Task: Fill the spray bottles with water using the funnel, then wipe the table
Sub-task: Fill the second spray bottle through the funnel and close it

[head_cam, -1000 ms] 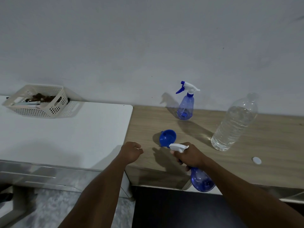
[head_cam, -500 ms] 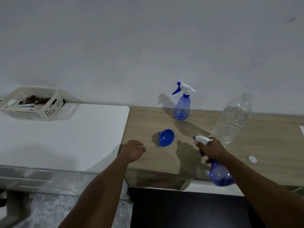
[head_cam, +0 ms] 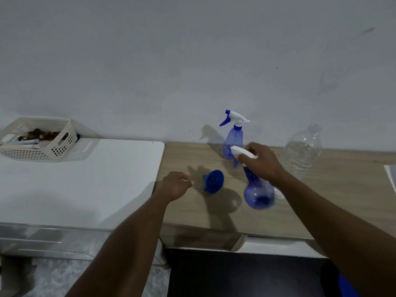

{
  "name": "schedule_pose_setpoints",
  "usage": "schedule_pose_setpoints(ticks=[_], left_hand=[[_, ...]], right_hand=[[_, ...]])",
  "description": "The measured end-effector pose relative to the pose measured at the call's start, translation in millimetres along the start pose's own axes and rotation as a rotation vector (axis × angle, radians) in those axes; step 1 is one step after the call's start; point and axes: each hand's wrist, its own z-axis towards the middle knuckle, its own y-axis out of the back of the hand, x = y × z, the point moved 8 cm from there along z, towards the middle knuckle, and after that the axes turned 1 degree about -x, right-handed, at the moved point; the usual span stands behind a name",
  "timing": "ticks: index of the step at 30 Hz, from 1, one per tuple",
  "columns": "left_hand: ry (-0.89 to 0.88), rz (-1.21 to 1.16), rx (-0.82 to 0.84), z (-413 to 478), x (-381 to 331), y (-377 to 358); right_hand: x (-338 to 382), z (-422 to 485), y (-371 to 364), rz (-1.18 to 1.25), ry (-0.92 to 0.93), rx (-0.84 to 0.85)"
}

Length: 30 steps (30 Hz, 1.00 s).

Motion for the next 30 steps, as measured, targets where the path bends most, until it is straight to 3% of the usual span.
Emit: schedule_pose_setpoints(ticks=[6,11,19,30], left_hand=[[-0.091,-0.057,-0.082,15.0,-58.5,41.9],[-0.11,-0.089,-0.114,32.8,-88.1,67.5],[-0.101,-0.09,-0.114,55.7,-102.1,69.0],[-0.118,-0.041,-0.056,63.8,-91.5,54.8]], right_hand=[[85.8,50.0,22.6,-0.117,0.205,-0.065],[116.3,99.0,7.0,-0.232,0.243,-0.006],[105.8,155.0,-50.7,-0.431,0.246,0.072],[49.2,173.4,-119.6,-0.494,0.211,0.18]])
